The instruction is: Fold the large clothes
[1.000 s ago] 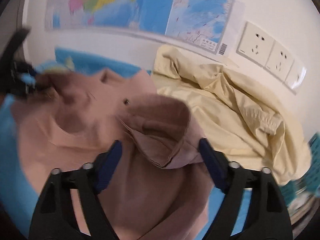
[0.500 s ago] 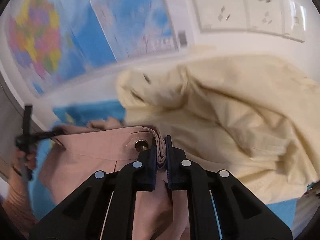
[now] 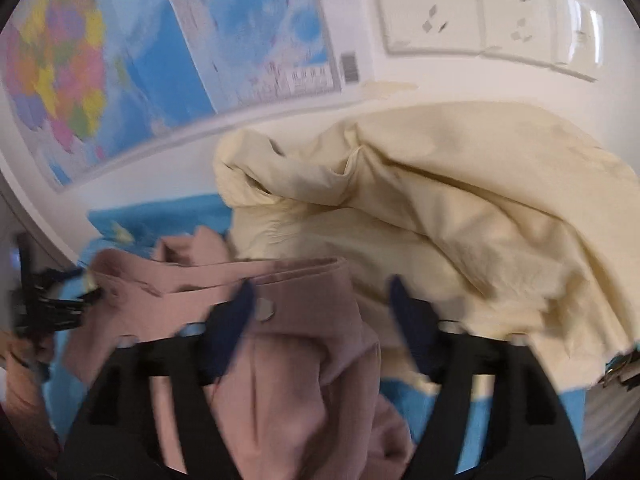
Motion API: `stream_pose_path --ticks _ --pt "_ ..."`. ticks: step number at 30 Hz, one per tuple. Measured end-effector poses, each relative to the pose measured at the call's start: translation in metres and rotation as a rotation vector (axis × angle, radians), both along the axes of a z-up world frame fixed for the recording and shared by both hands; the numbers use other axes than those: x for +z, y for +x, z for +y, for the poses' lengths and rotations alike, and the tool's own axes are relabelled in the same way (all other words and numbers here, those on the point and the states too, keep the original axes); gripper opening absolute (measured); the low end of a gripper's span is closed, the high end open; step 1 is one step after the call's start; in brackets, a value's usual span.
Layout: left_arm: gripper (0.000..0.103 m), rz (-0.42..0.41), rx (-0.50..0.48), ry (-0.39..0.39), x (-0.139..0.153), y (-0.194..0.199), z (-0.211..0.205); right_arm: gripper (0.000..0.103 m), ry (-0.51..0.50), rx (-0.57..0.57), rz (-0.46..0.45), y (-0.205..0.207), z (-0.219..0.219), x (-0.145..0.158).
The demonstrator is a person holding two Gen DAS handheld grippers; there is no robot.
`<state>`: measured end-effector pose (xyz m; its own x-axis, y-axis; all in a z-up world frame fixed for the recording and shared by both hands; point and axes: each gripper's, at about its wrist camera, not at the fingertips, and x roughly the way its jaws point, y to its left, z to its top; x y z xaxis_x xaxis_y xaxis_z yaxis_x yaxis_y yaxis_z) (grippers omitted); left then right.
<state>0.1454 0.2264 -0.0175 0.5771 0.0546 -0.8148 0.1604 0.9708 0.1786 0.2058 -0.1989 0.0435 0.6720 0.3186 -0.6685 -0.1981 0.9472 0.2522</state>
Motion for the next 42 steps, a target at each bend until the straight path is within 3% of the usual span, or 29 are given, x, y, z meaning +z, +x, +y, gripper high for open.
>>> stream_pose_path --ticks 3,6,8,12,14,16,17,18,19,20,21,23,24,29,32,34,37,39,41,42 --pt "0.084 -0.058 0.024 -0.118 0.012 -0.026 0.032 0.097 0.036 0.007 -0.074 -0.054 -0.019 0.008" --pt "0.087 -0.045 0.008 -0.319 0.01 -0.063 0.069 0.097 0.081 0.05 -0.005 -0.091 -0.028 -0.015" --pt "0.088 -0.01 -0.012 -0.376 -0.001 -0.087 0.076 0.097 0.122 0.066 0.061 -0.107 -0.032 -0.039" --pt "0.09 0.029 -0.062 -0.414 -0.025 -0.118 0.07 0.097 0.17 0.066 0.169 -0.12 -0.03 -0.088" --pt "0.094 0.044 -0.116 -0.43 -0.034 -0.128 0.056 0.097 0.2 0.061 0.158 -0.118 -0.028 -0.099" --pt "0.095 0.053 -0.121 -0.382 -0.046 -0.125 0.042 0.098 0.236 0.082 0.124 -0.118 -0.025 -0.1" --pt "0.095 0.064 -0.12 -0.364 -0.052 -0.122 0.035 0.09 0.248 0.091 0.112 -0.115 -0.023 -0.101" --pt "0.096 0.065 -0.122 -0.353 -0.056 -0.12 0.029 0.071 0.272 0.103 0.109 -0.113 -0.02 -0.102" --pt "0.093 0.033 -0.127 -0.354 -0.057 -0.119 0.024 0.055 0.294 0.117 0.113 -0.111 -0.02 -0.103" --pt "0.081 0.033 -0.124 -0.37 -0.057 -0.117 0.024 0.027 0.316 0.121 0.115 -0.108 -0.02 -0.105" --pt "0.05 0.035 -0.116 -0.399 -0.055 -0.115 0.024 0.017 0.344 0.121 0.128 -0.103 -0.022 -0.106" --pt "0.023 0.057 -0.101 -0.492 -0.046 -0.113 0.027 0.012 0.408 0.138 0.146 -0.101 -0.023 -0.103" --pt "0.017 0.058 -0.096 -0.523 -0.041 -0.114 0.028 0.01 0.415 0.15 0.137 -0.103 -0.023 -0.099" --pt "0.013 0.04 -0.144 -0.61 0.003 -0.148 0.031 0.006 0.497 0.22 0.09 -0.137 -0.031 -0.052" --pt "0.014 0.045 -0.176 -0.627 0.016 -0.178 0.041 0.006 0.475 0.259 0.046 -0.167 -0.038 -0.028" --pt "0.019 0.09 -0.175 -0.636 0.004 -0.192 0.049 0.006 0.437 0.249 0.068 -0.18 -0.044 -0.034" --pt "0.037 0.173 -0.078 -0.495 -0.029 -0.195 0.053 0.014 0.366 0.184 0.221 -0.174 -0.053 -0.072" --pt "0.048 0.147 -0.021 -0.45 -0.031 -0.193 0.056 0.038 0.219 0.087 0.281 -0.167 -0.052 -0.088" --pt "0.056 0.024 -0.012 -0.397 -0.009 -0.199 0.057 0.048 0.159 0.045 0.239 -0.166 -0.053 -0.079" --pt "0.069 -0.028 -0.015 -0.376 0.001 -0.203 0.056 0.061 0.164 0.024 0.197 -0.168 -0.056 -0.068"
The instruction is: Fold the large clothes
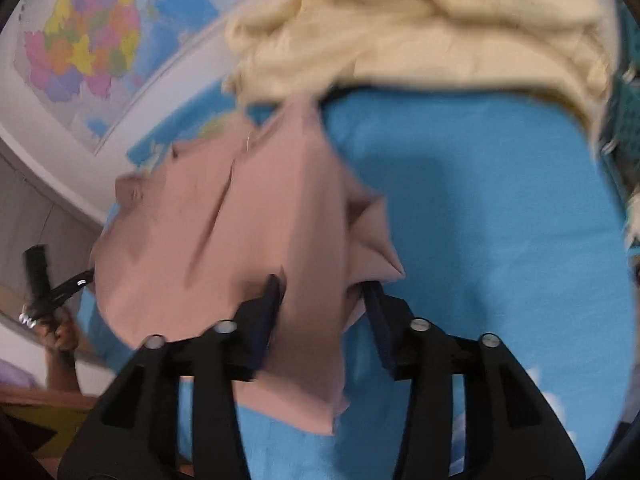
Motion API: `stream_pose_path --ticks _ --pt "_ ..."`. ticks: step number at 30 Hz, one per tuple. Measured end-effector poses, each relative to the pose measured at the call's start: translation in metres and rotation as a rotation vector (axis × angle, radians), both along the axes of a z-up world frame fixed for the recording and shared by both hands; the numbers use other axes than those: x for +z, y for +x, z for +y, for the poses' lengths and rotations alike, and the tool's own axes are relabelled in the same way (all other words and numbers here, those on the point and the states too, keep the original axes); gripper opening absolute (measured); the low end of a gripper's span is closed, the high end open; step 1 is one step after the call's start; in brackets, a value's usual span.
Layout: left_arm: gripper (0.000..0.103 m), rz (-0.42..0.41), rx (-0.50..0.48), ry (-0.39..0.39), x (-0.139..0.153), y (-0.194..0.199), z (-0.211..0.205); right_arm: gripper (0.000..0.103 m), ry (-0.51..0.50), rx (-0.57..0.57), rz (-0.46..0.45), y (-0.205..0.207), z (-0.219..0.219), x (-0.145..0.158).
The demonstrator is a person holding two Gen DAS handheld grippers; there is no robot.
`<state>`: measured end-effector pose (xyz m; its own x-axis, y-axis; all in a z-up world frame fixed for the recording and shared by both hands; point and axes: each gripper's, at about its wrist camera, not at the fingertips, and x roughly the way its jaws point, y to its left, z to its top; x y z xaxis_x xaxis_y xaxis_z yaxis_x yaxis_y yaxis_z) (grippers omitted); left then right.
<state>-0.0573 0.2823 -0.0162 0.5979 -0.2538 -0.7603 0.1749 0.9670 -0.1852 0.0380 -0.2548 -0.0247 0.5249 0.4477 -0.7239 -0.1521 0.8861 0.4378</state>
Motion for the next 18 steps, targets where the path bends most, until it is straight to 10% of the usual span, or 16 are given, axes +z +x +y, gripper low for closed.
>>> stream_pose_path --ticks 4,11,14,18 --pt "0.075 -0.137 -0.059 0.03 0.039 -0.002 -0.018 0.069 -0.052 0.014 -0.176 -0.005 0.015 0.039" --pt "0.074 0.008 -0.293 0.116 -0.001 0.035 -0.108 0.051 -0.227 0.25 -0.12 0.032 0.104 0.009" --pt "0.054 0.112 -0.294 0.126 -0.028 0.055 -0.124 0.006 -0.278 0.29 -0.097 0.046 0.122 -0.01" --pt "0.002 0.106 -0.25 0.079 -0.026 0.064 -0.113 0.002 -0.266 0.271 -0.159 0.041 0.122 0.001"
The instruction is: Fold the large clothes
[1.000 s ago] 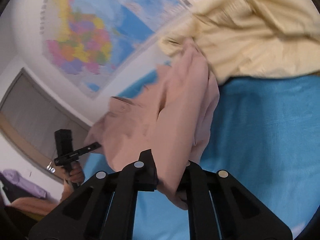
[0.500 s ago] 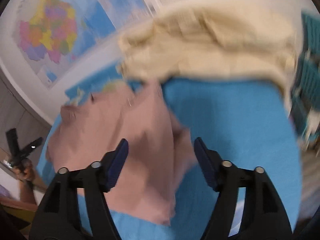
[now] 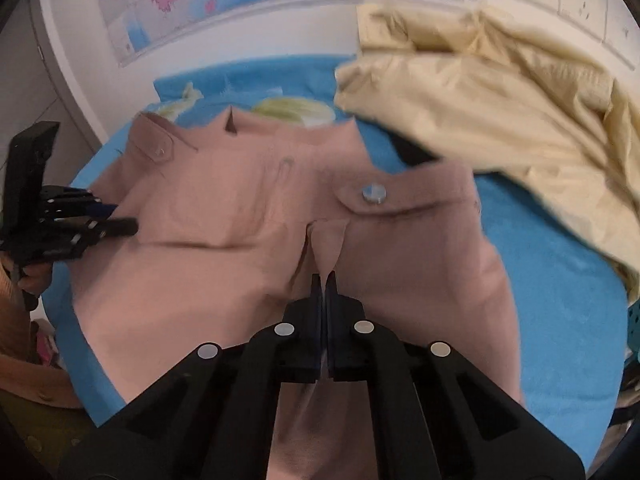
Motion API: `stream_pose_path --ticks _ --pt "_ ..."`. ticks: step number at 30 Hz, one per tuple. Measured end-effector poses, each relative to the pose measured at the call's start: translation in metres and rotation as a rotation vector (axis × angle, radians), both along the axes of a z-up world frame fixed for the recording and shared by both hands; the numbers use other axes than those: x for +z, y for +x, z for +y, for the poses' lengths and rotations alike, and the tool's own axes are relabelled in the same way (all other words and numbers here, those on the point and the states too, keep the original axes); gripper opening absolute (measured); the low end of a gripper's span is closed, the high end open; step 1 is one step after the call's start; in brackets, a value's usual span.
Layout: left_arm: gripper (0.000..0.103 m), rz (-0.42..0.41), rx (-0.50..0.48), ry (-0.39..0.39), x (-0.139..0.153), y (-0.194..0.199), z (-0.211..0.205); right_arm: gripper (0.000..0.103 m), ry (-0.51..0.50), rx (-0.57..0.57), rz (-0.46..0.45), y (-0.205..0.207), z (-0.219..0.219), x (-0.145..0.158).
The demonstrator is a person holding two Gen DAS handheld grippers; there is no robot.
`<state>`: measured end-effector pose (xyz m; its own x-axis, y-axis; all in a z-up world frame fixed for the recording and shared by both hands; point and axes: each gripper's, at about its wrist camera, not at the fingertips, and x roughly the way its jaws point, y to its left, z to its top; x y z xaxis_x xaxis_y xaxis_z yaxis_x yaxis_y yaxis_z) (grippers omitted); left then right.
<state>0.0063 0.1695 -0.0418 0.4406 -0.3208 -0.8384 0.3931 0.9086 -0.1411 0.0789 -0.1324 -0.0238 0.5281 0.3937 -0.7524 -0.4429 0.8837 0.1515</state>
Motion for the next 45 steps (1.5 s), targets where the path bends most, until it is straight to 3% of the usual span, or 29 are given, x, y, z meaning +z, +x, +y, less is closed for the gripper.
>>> stream_pose_path --ticks 1,6,8,11,13,15,19,22,23,24,25,26,29,32,38,41,42,45 --pt "0.002 -0.018 0.021 -0.037 0.01 0.002 0.006 0.001 0.018 -0.008 -0.02 -0.003 -0.002 0.007" --pt "0.002 -0.205 0.074 -0.069 0.058 0.005 0.011 0.001 0.12 -0.084 -0.183 -0.007 -0.019 0.051" --pt "0.002 -0.247 0.093 -0.062 0.063 0.014 0.01 0.001 0.13 -0.094 -0.181 0.01 -0.018 0.051" --pt "0.004 -0.187 0.11 0.022 0.035 0.036 0.004 0.001 0.051 -0.09 -0.116 0.036 -0.004 0.026" --pt "0.013 -0.104 0.109 0.044 0.009 0.047 0.005 0.002 -0.008 -0.078 -0.042 0.052 0.005 0.002" --pt "0.013 -0.056 0.131 0.042 -0.005 0.052 0.012 0.003 -0.025 -0.075 -0.007 0.056 0.005 -0.01" --pt "0.015 -0.095 0.142 -0.006 0.002 0.048 0.022 0.006 -0.019 -0.083 -0.005 0.059 -0.004 -0.016" --pt "0.017 -0.091 0.123 -0.008 -0.003 0.053 0.021 0.015 0.007 -0.084 0.001 0.054 -0.014 -0.011" --pt "0.017 -0.086 0.125 -0.007 -0.004 0.053 0.023 0.026 0.021 -0.083 -0.01 0.048 -0.018 -0.006" --pt "0.017 -0.086 0.128 -0.003 -0.005 0.053 0.022 0.044 0.041 -0.086 -0.036 0.038 -0.026 0.002" --pt "0.017 -0.097 0.134 0.002 -0.003 0.05 0.021 0.054 0.052 -0.098 -0.063 0.031 -0.032 0.007" --pt "0.022 -0.121 0.134 0.0 0.001 0.045 0.022 0.066 0.063 -0.115 -0.098 0.019 -0.041 0.015" --pt "0.051 -0.177 0.147 0.003 0.012 0.03 0.027 0.075 0.081 -0.163 -0.14 -0.013 -0.073 0.026" --pt "0.056 -0.25 0.163 0.018 0.022 0.003 0.04 0.08 0.108 -0.215 -0.093 -0.037 -0.102 0.015" --pt "0.065 -0.24 0.154 0.005 0.015 -0.038 0.061 0.077 0.228 -0.193 0.058 -0.081 -0.127 -0.019" --pt "0.063 -0.203 0.176 0.041 -0.002 -0.039 0.066 0.024 0.145 -0.12 0.096 -0.09 -0.108 -0.035" --pt "0.06 -0.191 0.19 0.041 -0.007 -0.036 0.068 0.016 0.124 -0.116 0.089 -0.09 -0.106 -0.035" --pt "0.055 -0.157 0.247 0.044 -0.019 -0.023 0.076 0.012 0.037 -0.116 -0.019 -0.093 -0.109 -0.007"
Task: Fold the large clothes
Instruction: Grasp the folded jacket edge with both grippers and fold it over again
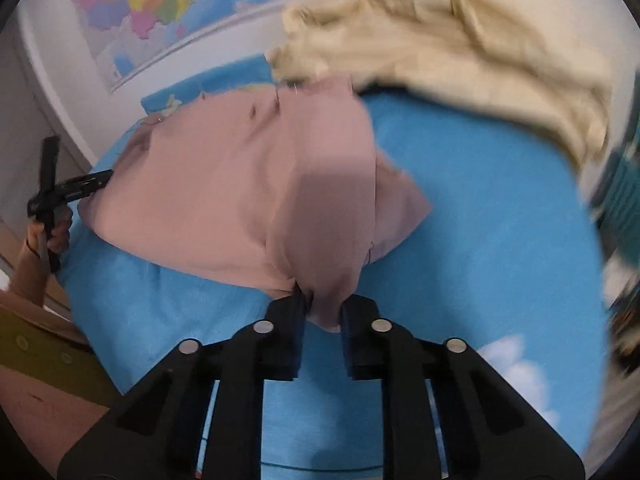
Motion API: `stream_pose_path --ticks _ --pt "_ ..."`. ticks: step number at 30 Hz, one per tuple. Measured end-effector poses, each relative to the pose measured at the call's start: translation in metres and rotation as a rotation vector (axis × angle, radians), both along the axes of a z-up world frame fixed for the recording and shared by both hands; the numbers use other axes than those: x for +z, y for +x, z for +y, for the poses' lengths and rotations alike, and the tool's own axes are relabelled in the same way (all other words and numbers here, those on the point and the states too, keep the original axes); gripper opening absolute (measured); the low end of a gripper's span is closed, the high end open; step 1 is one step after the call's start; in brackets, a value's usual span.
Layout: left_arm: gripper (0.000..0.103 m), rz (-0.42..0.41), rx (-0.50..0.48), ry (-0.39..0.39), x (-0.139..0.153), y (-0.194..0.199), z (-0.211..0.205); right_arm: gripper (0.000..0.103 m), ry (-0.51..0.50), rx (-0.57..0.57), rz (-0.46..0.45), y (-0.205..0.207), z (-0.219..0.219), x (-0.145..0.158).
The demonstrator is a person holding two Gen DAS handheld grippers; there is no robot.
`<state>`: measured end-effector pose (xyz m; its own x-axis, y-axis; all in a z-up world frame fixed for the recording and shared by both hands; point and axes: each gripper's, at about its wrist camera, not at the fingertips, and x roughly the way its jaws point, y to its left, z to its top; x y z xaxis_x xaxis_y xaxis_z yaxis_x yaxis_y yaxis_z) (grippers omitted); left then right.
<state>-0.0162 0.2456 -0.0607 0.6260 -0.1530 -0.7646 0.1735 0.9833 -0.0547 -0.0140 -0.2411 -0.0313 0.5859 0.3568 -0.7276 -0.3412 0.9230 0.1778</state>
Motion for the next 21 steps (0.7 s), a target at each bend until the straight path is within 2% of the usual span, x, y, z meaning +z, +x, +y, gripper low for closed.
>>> stream_pose_path --ticks 2,3,4,5,7,8,9,10,11,12,14,16,19,20,21 --pt "0.053 0.01 0.015 -0.016 -0.003 0.003 0.002 0.002 -0.097 -0.041 -0.062 0.0 -0.003 0.012" --pt "0.053 -0.004 0.021 0.008 -0.004 0.003 0.0 0.0 -0.219 -0.114 -0.091 0.002 -0.007 0.015" --pt "0.053 -0.01 0.023 0.024 -0.004 0.003 -0.001 0.001 -0.277 -0.172 -0.098 0.005 -0.012 0.013" --pt "0.053 -0.01 0.024 0.026 -0.004 0.002 -0.002 0.001 -0.229 -0.209 -0.06 0.01 -0.026 0.01" --pt "0.054 -0.017 0.023 0.017 0.0 -0.001 -0.001 0.001 -0.068 -0.216 -0.017 0.01 -0.039 0.006" --pt "0.056 -0.029 0.02 0.008 0.004 -0.005 0.001 0.003 -0.052 -0.217 -0.019 0.008 -0.038 0.006" --pt "0.06 -0.049 0.013 -0.014 0.009 -0.012 0.005 0.012 -0.035 -0.216 -0.023 0.005 -0.036 0.007" --pt "0.062 -0.059 0.006 -0.036 0.013 -0.017 0.009 0.026 -0.005 -0.21 -0.022 0.002 -0.036 0.009" --pt "0.067 -0.071 0.001 -0.062 0.018 -0.024 0.015 0.059 0.054 -0.197 -0.021 -0.003 -0.037 0.011" --pt "0.074 -0.082 0.008 -0.087 0.022 -0.031 0.022 0.067 0.103 -0.186 -0.028 -0.008 -0.038 0.011" --pt "0.075 -0.09 0.022 -0.119 0.027 -0.041 0.032 0.065 0.145 -0.144 -0.032 -0.011 -0.028 0.014" --pt "0.077 -0.088 0.038 -0.138 0.027 -0.052 0.043 0.074 0.165 -0.122 -0.002 -0.007 -0.019 0.007" --pt "0.078 -0.032 0.048 -0.148 0.015 -0.06 0.052 0.075 0.198 -0.118 0.068 0.007 -0.014 -0.01" --pt "0.078 -0.008 0.033 -0.165 0.01 -0.061 0.052 0.071 0.221 -0.113 0.087 0.011 -0.014 -0.015" --pt "0.078 0.015 0.005 -0.188 0.005 -0.063 0.05 0.058 0.251 -0.107 0.105 0.014 -0.013 -0.019"
